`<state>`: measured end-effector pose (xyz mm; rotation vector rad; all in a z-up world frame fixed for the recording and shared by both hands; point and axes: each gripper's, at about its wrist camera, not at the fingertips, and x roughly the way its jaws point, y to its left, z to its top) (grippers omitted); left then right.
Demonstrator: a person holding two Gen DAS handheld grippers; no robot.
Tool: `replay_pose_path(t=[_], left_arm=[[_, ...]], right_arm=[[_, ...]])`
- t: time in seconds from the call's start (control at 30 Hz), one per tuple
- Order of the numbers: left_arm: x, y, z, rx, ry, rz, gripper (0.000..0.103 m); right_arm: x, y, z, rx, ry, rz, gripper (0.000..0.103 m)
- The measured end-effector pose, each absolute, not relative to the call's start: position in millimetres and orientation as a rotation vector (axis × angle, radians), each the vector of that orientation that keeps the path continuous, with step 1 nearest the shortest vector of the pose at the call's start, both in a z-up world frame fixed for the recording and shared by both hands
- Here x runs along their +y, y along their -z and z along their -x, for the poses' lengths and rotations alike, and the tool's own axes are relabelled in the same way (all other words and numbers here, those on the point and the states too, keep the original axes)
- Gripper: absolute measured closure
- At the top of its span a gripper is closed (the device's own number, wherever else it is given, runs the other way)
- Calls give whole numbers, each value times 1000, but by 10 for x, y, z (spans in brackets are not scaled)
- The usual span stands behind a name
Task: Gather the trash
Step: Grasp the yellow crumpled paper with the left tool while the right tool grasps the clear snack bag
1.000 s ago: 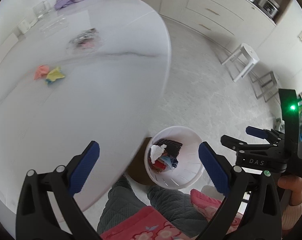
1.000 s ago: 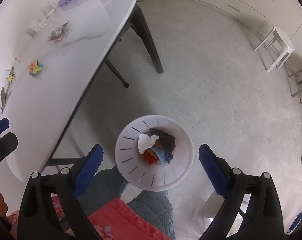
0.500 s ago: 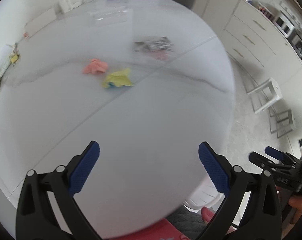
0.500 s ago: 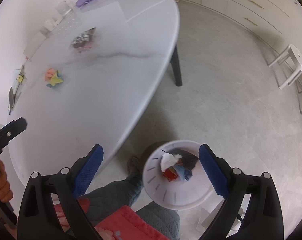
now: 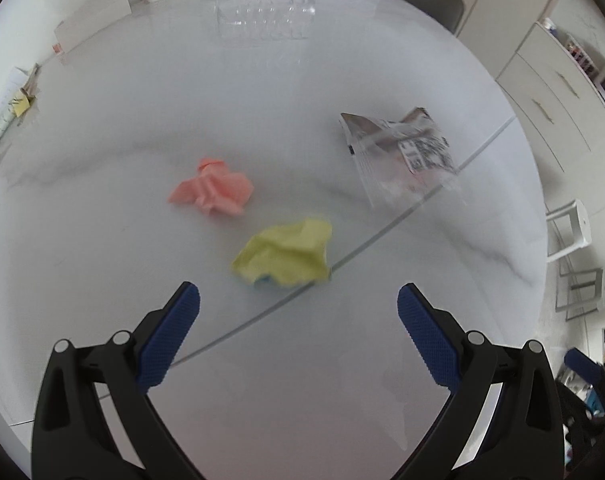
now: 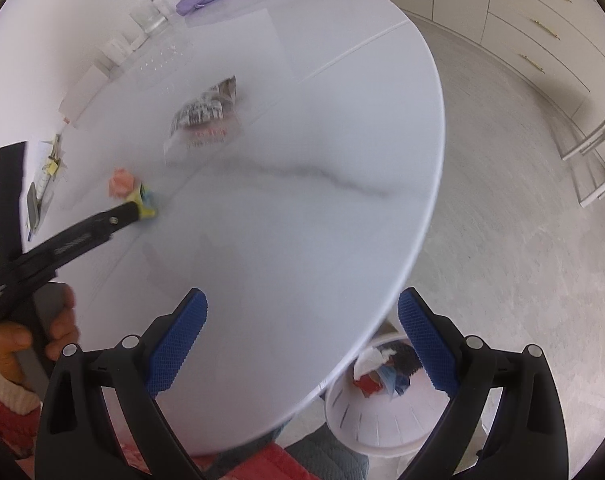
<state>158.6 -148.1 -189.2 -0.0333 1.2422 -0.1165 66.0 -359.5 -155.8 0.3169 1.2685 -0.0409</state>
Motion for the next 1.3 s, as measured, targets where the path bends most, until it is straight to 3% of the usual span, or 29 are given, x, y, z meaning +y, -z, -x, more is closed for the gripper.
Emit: replay_pose_path(t=[0.27, 0.47, 0.5, 1.0, 1.3], left_arm=[[-1526, 2164, -1889, 1297, 43, 57, 20], [-1519, 2203, -1937, 1305, 14, 24, 43], [-1516, 2191, -1938, 1300, 11, 21, 51], [-1071, 1855, -1721, 1248, 68, 59, 55], [-695, 1716, -1571, 1245, 45, 106, 55]], right_arm=[[-3680, 1637, -1023, 1272, 25, -327, 7], [-3702, 1666, -1174, 1265, 3, -329, 7], [-3701, 1670, -1188, 1264, -5, -331, 7], [-2987, 1535, -2192, 1233, -146, -247, 7], [-2465, 2074, -2690, 1330, -37, -76, 7]])
